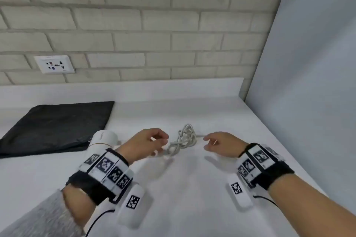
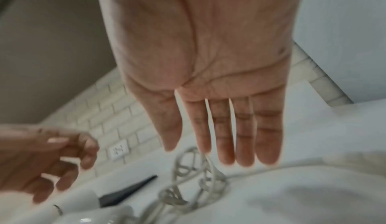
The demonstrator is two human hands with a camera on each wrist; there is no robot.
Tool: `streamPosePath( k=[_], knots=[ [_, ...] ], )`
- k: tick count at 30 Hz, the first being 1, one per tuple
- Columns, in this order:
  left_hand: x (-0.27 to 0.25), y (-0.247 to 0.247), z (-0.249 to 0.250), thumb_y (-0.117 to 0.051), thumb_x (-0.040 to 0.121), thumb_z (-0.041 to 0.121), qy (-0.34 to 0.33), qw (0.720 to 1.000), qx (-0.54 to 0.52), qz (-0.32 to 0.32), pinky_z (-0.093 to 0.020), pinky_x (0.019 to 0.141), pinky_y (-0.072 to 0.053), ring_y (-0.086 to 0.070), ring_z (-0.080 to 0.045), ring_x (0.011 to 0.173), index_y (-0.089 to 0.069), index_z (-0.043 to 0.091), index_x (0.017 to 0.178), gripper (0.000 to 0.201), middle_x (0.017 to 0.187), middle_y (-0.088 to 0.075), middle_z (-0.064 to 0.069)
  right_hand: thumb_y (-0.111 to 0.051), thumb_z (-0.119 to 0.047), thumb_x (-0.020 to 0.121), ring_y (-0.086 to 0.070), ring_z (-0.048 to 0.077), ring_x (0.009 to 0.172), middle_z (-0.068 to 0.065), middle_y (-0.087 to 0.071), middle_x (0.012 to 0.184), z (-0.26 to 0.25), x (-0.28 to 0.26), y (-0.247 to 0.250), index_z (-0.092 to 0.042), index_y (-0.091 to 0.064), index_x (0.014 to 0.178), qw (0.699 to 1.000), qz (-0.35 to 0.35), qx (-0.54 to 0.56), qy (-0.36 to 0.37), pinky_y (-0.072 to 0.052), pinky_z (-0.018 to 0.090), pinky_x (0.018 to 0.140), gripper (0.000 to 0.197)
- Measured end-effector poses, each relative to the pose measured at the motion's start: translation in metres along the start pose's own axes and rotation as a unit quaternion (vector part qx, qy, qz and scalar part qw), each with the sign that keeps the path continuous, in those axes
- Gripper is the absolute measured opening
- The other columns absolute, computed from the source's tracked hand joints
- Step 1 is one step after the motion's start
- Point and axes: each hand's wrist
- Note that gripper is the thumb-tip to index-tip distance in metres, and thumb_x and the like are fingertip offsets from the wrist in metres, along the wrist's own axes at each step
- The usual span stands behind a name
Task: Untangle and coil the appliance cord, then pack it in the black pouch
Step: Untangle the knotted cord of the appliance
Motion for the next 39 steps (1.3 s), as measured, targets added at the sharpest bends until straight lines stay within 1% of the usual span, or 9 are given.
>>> streamPosePath(
  k=[4, 8, 12, 17, 22, 26, 29, 34, 39],
  knots=[
    [0.035, 0.003, 0.005, -0.051, 0.091, 0.012, 0.073, 0.992, -0.099, 0.011, -0.025, 0.07, -0.047, -0.056, -0.016, 0.082, -0.057, 0.011, 0.104, 0.015, 0.103, -0.056, -0.004, -0.055, -0.019, 0.088, -0.043, 0.026, 0.126, 0.014, -0.043, 0.14, -0.016, 0.04, -0.001, -0.011, -0.027, 0.14, 0.997, 0.053, 0.051, -0.026, -0.033, 0.029, 0.101, 0.059],
    [0.055, -0.006, -0.002, -0.052, 0.09, 0.013, 0.083, 0.994, -0.075, 0.0, -0.022, 0.068, -0.044, -0.053, -0.015, 0.084, -0.052, 0.005, 0.121, 0.032, 0.09, -0.055, 0.003, -0.052, -0.007, 0.087, -0.038, 0.027, 0.131, 0.01, -0.035, 0.146, -0.017, 0.072, -0.011, -0.018, -0.011, 0.145, 0.999, -0.013, 0.049, -0.015, -0.035, 0.034, 0.104, 0.071],
    [0.068, -0.012, -0.002, -0.052, 0.09, 0.014, 0.08, 0.993, -0.09, -0.006, -0.022, 0.071, -0.045, -0.053, -0.017, 0.087, -0.05, 0.008, 0.123, 0.033, 0.087, -0.054, 0.003, -0.059, -0.003, 0.08, -0.051, 0.026, 0.117, 0.011, -0.054, 0.129, -0.006, 0.089, -0.012, -0.016, -0.035, 0.137, 0.991, -0.015, 0.135, -0.002, -0.04, 0.035, 0.102, 0.063],
    [0.079, -0.013, -0.001, -0.053, 0.091, 0.02, 0.062, 0.994, -0.09, -0.008, -0.028, 0.082, -0.048, -0.055, -0.018, 0.091, -0.053, 0.009, 0.12, 0.031, 0.101, -0.054, 0.0, -0.063, 0.001, 0.075, -0.052, 0.02, 0.077, 0.009, -0.058, 0.081, 0.002, 0.088, -0.004, 0.0, -0.063, 0.101, 0.994, -0.027, 0.103, 0.036, -0.041, 0.03, 0.073, 0.026],
    [0.087, -0.016, -0.001, -0.042, 0.095, 0.034, 0.1, 0.987, -0.113, -0.049, -0.032, 0.077, -0.05, -0.057, -0.02, 0.075, -0.056, -0.002, 0.109, 0.041, 0.09, -0.059, -0.007, -0.057, 0.007, 0.076, -0.052, 0.015, 0.076, 0.008, -0.062, 0.087, -0.015, 0.076, -0.008, -0.002, -0.065, 0.098, 0.987, 0.05, 0.064, 0.142, -0.037, 0.009, 0.064, 0.025],
    [0.089, -0.013, -0.003, -0.03, 0.093, 0.05, 0.144, 0.967, -0.144, -0.153, -0.026, 0.066, -0.046, -0.054, -0.017, 0.065, -0.058, 0.009, 0.079, 0.052, 0.073, -0.058, -0.004, -0.063, 0.005, 0.075, -0.052, 0.003, 0.067, 0.0, -0.064, 0.081, -0.046, 0.06, -0.01, -0.004, -0.068, 0.094, 0.965, 0.094, 0.076, 0.232, -0.038, 0.004, 0.063, 0.022],
    [0.084, -0.004, 0.001, -0.042, 0.094, 0.028, 0.113, 0.965, -0.184, -0.148, -0.023, 0.06, -0.042, -0.054, -0.009, 0.055, -0.058, 0.009, 0.08, 0.028, 0.068, -0.058, -0.001, -0.069, 0.002, 0.072, -0.053, -0.002, 0.067, -0.008, -0.057, 0.075, -0.057, 0.049, -0.003, -0.005, -0.064, 0.09, 0.95, 0.116, 0.134, 0.259, -0.04, 0.006, 0.067, 0.02],
    [0.068, 0.009, 0.005, -0.047, 0.092, 0.005, -0.021, 0.985, -0.15, -0.08, -0.014, 0.048, -0.043, -0.054, -0.004, 0.046, -0.058, 0.011, 0.084, 0.015, 0.076, -0.062, -0.004, -0.057, -0.031, 0.086, -0.053, 0.017, 0.101, 0.001, -0.057, 0.106, -0.035, 0.037, 0.024, -0.014, -0.055, 0.112, 0.975, 0.108, -0.009, 0.192, -0.04, 0.028, 0.089, 0.031],
    [0.05, 0.014, 0.005, -0.051, 0.091, 0.009, -0.097, 0.988, -0.12, 0.032, -0.018, 0.057, -0.043, -0.055, -0.007, 0.056, -0.052, 0.015, 0.077, 0.014, 0.079, -0.059, -0.005, -0.047, -0.027, 0.093, -0.053, 0.015, 0.058, 0.001, -0.053, 0.059, -0.016, 0.012, 0.031, -0.011, -0.059, 0.101, 0.979, 0.022, 0.16, 0.124, -0.043, 0.018, 0.061, 0.022]
  ],
)
Point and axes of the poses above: each hand's wrist, its own x-axis towards the middle knuckle, its own y-axis out of the back of the hand, z = x × y
